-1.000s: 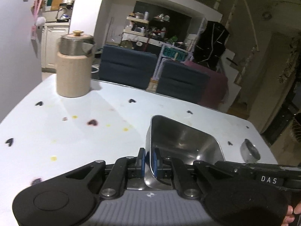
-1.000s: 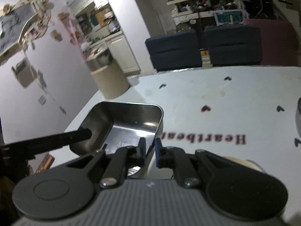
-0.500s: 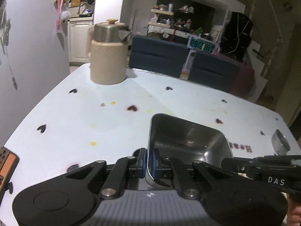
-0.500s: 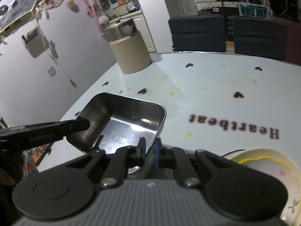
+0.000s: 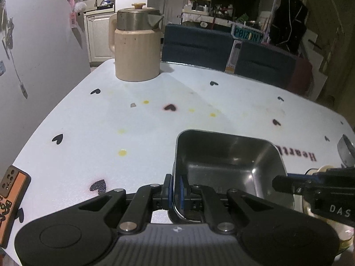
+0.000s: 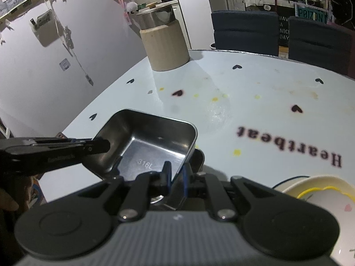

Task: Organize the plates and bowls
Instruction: 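Lower the small steel tray into the large steel tray with both grippers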

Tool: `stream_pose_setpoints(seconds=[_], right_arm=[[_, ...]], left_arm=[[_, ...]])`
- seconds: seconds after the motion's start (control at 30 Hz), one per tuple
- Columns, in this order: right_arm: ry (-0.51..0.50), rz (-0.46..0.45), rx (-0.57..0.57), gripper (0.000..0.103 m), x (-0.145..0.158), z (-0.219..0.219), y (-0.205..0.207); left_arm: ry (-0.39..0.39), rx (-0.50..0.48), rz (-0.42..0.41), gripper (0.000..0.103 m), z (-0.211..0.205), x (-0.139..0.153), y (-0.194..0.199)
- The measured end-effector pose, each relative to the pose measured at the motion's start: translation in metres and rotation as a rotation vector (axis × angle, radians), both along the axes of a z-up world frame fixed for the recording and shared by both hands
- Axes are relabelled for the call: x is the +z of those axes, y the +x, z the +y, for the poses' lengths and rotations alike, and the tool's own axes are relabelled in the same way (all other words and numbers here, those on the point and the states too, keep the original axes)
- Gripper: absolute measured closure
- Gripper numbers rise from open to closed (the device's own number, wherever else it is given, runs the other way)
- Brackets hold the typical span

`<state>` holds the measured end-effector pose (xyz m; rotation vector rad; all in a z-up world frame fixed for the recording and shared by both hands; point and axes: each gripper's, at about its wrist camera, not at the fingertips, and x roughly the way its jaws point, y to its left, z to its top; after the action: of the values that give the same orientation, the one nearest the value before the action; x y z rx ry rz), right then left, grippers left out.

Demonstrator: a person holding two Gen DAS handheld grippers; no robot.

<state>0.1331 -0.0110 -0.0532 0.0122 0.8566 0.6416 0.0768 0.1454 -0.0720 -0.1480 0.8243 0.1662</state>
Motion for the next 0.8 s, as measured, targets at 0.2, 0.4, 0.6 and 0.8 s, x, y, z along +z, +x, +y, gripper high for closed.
stream_pose_setpoints(seconds=[0.2,0.4,0.6,0.8], right_arm=[[-0.002,0.0,0.011,0.092,-0.002,0.002,-0.002],[-0.014,0.008,0.022,0.094,-0.004,0.004,-0.002],[-0.017,0.01,0.02,0.095,-0.006,0.005,0.0],[-0.037,0.031,-0.01,0.094,-0.011,0.005,0.005]], left_arm=[[0.008,0.006,0.016,0.097,0.001,-0.002,0.002],[0.019,0.007,0.034,0.097,0.0,-0.005,0.004],[0.019,0.0,0.022,0.097,0.0,-0.006,0.008],[0.021,-0.016,0.009,0.097,-0.003,-0.007,0.017]])
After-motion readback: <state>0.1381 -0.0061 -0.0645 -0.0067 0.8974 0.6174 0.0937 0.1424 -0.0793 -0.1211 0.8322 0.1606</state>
